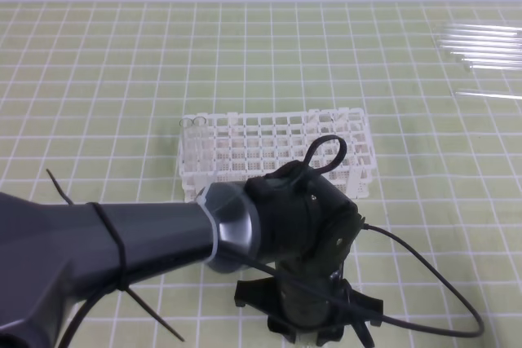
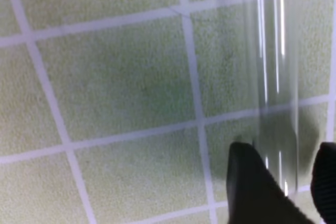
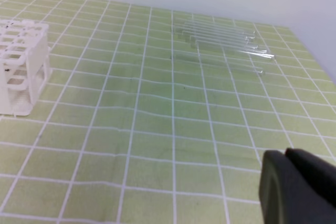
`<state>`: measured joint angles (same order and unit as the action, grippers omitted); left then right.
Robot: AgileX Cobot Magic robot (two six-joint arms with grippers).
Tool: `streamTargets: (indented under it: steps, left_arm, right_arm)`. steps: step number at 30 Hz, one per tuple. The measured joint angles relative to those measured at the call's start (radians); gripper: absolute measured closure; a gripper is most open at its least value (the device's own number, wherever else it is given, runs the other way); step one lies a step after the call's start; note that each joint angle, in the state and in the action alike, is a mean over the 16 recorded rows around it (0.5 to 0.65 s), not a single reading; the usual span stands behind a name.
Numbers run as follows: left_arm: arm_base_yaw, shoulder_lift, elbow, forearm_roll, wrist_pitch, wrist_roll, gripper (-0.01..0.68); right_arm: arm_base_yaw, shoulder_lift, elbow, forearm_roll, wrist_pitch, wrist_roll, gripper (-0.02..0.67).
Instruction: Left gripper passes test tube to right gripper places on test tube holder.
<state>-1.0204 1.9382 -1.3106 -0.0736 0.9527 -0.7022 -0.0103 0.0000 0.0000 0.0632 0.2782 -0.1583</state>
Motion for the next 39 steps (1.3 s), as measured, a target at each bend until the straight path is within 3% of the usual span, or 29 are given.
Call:
streamTargets:
  steps: [22,31,39]
  left_arm:
    - [0.0,-0.012,0.0,0.034,0.021,0.007,0.592]
    - [-0.008,-0.076,-0.002,0.107,0.025,0.009,0.592]
    - [-0.06,-0.196,0.012,0.294,-0.007,0.014,0.589]
  right_arm:
    - [0.0,0.0,0.0,0.0,0.0,0.0,0.666]
    - [0.0,0.0,0.0,0.0,0.0,0.0,0.666]
    - [0.0,0.0,0.0,0.0,0.0,0.0,0.666]
